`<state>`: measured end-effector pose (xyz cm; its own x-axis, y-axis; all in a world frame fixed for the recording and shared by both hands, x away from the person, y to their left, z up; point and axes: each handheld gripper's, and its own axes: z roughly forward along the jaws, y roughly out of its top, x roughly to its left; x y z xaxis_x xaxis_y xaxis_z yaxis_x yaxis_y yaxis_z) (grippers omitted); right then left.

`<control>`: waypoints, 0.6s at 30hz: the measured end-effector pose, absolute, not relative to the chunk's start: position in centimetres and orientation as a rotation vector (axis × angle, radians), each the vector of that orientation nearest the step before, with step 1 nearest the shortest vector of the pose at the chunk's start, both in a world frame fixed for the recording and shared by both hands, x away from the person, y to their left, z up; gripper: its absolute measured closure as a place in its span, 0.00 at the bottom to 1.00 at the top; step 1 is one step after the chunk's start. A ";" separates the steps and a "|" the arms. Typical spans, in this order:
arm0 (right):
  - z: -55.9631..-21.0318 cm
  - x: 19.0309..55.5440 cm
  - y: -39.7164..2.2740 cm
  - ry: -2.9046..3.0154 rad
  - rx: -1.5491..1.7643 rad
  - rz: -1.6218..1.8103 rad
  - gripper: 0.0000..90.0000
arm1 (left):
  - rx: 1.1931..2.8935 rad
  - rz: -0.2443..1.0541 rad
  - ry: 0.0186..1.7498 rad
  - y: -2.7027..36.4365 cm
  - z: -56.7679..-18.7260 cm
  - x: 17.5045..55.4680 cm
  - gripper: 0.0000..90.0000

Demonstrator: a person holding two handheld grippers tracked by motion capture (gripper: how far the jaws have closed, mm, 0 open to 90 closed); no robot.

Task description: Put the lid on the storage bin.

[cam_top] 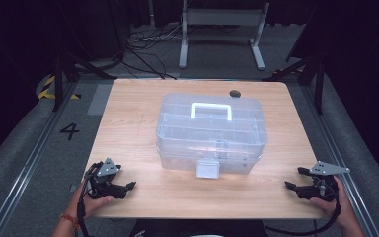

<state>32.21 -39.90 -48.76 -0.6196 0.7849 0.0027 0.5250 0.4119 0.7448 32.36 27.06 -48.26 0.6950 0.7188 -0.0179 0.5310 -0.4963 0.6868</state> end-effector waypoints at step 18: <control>-48.7 32.2 -39.9 2.324 1.136 1.038 0.21 | 2.219 0.352 0.950 27.1 -48.3 32.4 0.16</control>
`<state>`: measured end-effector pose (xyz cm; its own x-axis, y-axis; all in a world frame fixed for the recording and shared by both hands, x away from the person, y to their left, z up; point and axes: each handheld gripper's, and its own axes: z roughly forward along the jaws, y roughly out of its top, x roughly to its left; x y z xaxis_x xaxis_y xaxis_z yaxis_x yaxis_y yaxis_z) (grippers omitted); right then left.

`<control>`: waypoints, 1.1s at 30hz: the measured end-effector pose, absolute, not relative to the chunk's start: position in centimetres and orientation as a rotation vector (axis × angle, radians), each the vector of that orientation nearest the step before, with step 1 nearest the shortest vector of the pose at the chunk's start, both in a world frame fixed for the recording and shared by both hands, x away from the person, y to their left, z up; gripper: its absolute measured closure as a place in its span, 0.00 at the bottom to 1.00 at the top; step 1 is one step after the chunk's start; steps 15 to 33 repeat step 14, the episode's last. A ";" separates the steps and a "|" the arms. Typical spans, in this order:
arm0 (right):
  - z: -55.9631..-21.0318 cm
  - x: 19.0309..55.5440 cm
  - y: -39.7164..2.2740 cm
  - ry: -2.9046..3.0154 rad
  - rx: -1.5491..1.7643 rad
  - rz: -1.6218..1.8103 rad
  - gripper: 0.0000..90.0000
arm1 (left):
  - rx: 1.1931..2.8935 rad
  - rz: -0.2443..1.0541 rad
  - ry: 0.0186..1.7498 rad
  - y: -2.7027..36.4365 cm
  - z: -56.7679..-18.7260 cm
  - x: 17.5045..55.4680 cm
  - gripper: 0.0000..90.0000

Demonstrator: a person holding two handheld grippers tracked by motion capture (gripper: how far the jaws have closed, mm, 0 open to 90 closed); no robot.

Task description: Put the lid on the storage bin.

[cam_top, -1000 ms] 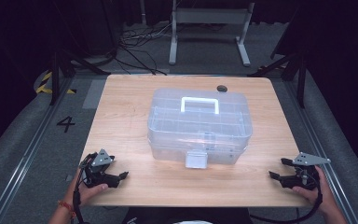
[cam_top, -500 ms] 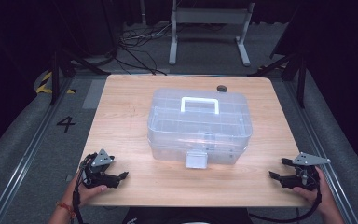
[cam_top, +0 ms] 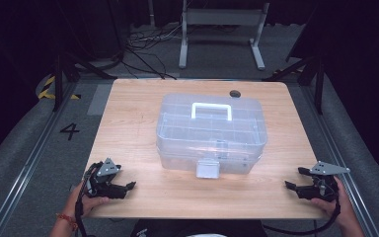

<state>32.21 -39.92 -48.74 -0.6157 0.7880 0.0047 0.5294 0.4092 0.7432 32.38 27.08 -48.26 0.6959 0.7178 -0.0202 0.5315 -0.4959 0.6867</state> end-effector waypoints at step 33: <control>-48.8 32.1 -39.9 2.312 1.148 1.031 0.20 | 2.233 0.349 0.930 27.2 -48.2 32.5 0.15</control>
